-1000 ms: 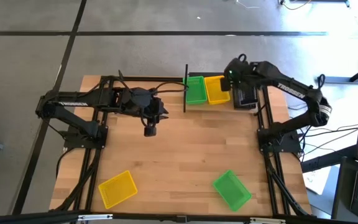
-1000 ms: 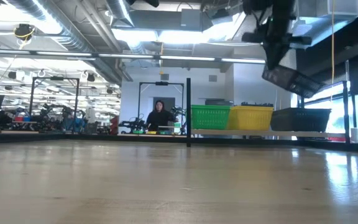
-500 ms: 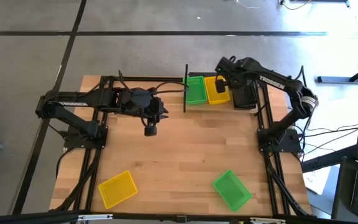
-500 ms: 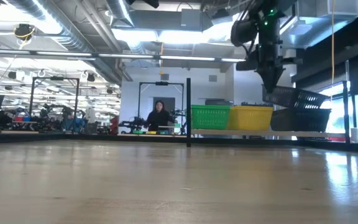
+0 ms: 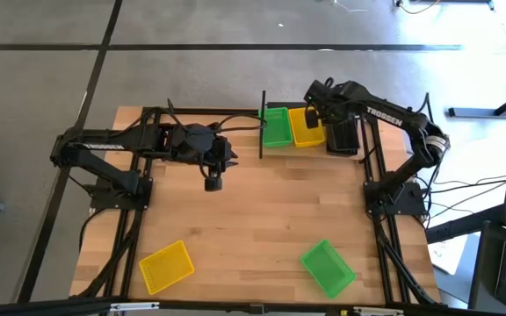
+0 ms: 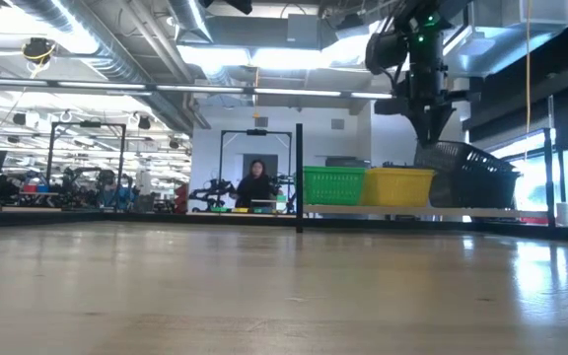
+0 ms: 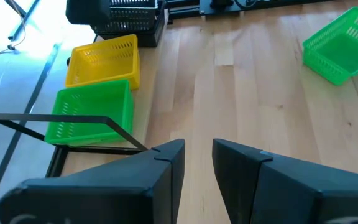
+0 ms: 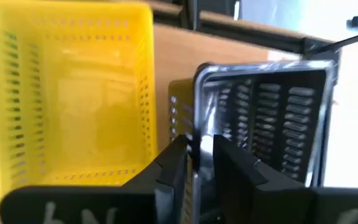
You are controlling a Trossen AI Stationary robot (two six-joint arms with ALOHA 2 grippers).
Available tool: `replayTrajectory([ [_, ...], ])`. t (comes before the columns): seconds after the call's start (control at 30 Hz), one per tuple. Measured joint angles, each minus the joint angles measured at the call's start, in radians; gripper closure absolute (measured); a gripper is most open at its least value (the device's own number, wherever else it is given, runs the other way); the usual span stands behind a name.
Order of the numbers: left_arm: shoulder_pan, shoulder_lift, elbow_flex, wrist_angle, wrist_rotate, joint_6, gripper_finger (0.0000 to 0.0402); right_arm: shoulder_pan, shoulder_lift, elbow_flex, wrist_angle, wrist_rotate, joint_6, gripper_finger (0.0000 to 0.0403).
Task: Stack baskets on shelf by color
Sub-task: Stack the black bin on the black bin on the shelf
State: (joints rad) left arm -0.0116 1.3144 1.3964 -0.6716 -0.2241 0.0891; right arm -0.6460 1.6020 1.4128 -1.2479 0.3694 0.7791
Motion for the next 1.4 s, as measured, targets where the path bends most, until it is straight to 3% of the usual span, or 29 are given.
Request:
replayTrajectory([
  [0.3, 0.0, 0.0, 0.0, 0.0, 0.0, -0.001, 0.0327, 0.001, -0.083, 0.0, 0.021, 0.03, 0.002, 0.033],
  [0.63, 0.0, 0.0, 0.0, 0.0, 0.0, -0.003, 0.0327, -0.007, -0.088, 0.0, 0.122, 0.03, -0.151, 0.0331],
  [0.87, 0.0, 0.0, 0.0, 0.0, 0.0, -0.003, 0.0327, -0.037, -0.088, 0.0, 0.11, 0.032, -0.164, 0.0396],
  [1.1, 0.0, 0.0, 0.0, 0.0, 0.0, -0.008, 0.0327, -0.074, -0.088, -0.011, 0.085, 0.021, -0.199, 0.0401],
  [1.4, 0.0, 0.0, 0.0, 0.0, -0.003, -0.016, 0.0327, -0.093, -0.087, -0.124, 0.119, -0.07, -0.205, 0.0402],
])
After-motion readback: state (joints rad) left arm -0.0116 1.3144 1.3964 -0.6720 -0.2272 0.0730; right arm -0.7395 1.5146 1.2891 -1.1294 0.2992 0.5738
